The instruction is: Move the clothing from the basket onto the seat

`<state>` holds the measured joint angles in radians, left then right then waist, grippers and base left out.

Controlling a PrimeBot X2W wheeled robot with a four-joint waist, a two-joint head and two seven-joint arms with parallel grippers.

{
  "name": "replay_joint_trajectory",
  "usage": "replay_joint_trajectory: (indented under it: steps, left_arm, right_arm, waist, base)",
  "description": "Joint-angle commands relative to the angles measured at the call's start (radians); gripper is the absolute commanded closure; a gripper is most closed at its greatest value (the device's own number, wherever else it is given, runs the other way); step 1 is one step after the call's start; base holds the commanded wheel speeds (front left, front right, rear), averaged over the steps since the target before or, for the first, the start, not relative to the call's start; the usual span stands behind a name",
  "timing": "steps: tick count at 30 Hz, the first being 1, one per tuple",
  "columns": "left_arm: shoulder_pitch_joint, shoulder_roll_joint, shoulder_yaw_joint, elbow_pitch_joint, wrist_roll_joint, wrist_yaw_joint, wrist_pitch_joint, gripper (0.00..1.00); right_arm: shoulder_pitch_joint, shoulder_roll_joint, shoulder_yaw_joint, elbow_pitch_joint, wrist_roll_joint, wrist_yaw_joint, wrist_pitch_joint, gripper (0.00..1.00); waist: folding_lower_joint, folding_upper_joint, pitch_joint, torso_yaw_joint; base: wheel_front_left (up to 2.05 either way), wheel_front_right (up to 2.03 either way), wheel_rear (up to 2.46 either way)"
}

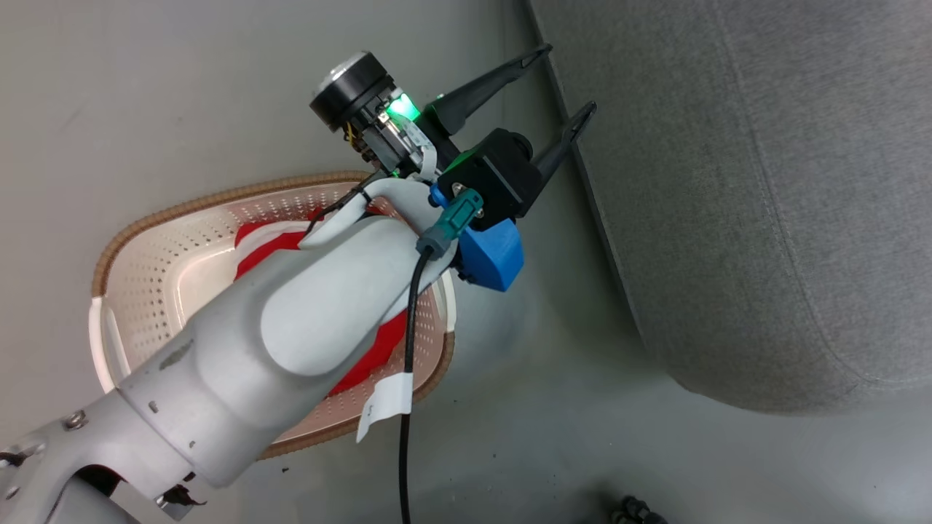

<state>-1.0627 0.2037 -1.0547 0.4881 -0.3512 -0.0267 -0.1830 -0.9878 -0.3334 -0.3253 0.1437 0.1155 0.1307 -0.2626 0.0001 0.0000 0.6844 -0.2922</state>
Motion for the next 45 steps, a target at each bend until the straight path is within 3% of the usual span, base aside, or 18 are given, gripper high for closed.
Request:
replay_joint_trajectory:
  steps: [1, 7, 12, 22, 28, 32, 33, 34, 35, 45]
  left_arm:
    - [-0.021, 0.015, 0.002, -0.009, 0.005, 0.004, 0.006, 0.0]
    - [-0.05, 0.06, -0.001, -0.073, 0.024, 0.017, 0.039, 0.0]
    - [-0.055, 0.079, -0.012, -0.119, 0.036, 0.023, 0.063, 0.0]
    - [-0.067, 0.089, -0.025, -0.171, 0.043, 0.032, 0.077, 0.0]
    - [-0.067, 0.092, -0.029, -0.179, 0.039, 0.039, 0.072, 0.0]
    - [-0.067, 0.094, -0.031, -0.179, 0.034, 0.042, 0.067, 0.0]
    - [-0.067, 0.094, -0.031, -0.177, 0.034, 0.043, 0.066, 0.0]
    - [-0.064, 0.093, -0.031, -0.175, 0.033, 0.044, 0.063, 0.0]
    - [-0.061, 0.091, -0.032, -0.173, 0.03, 0.046, 0.057, 0.0]
    - [0.009, 0.044, -0.029, -0.11, -0.012, 0.058, -0.025, 0.0]
  right_arm:
    - [-0.029, -0.025, -0.019, 0.001, 0.008, 0.0, -0.003, 1.0]
    - [-0.112, -0.156, -0.129, 0.067, 0.027, 0.0, -0.004, 1.0]
    - [-0.096, -0.176, -0.162, 0.163, 0.009, 0.0, -0.004, 1.0]
    - [-0.002, -0.072, -0.237, 0.368, -0.035, 0.0, -0.003, 1.0]
    - [0.05, -0.001, -0.24, 0.408, -0.057, 0.0, -0.003, 1.0]
    - [0.064, 0.01, -0.234, 0.437, -0.057, 0.0, -0.003, 1.0]
    - [0.064, 0.01, -0.235, 0.437, -0.055, 0.0, -0.003, 0.67]
    - [0.068, 0.01, -0.233, 0.436, -0.054, 0.0, -0.003, 0.17]
    - [0.076, 0.01, -0.227, 0.429, -0.054, 0.0, -0.003, 0.0]
    - [0.273, 0.032, -0.177, 0.291, -0.051, 0.0, -0.004, 0.0]
  waist:
    - [-0.0001, 0.0, 0.085, 0.002]
    - [-0.0001, 0.0, 0.176, -0.002]
    - [-0.0001, 0.0, 0.217, 0.0]
    - [-0.0001, 0.0, 0.242, 0.011]
    - [-0.0001, 0.0, 0.239, 0.016]
    - [-0.0001, 0.0, 0.23, 0.021]
    - [-0.0001, 0.0, 0.225, 0.021]
    - [-0.0001, 0.0, 0.219, 0.021]
    - [-0.0001, 0.0, 0.211, 0.022]
    - [-0.0001, 0.0, 0.054, 0.044]
  base:
    - [0.0, 0.0, 0.0]
    - [0.0, 0.0, 0.0]
    - [0.0, 0.0, 0.0]
    - [0.0, 0.0, 0.0]
    - [0.0, 0.0, 0.0]
    - [0.0, 0.0, 0.0]
    - [0.0, 0.0, 0.0]
    - [0.0, 0.0, 0.0]
    - [0.0, 0.0, 0.0]
    - [0.0, 0.0, 0.0]
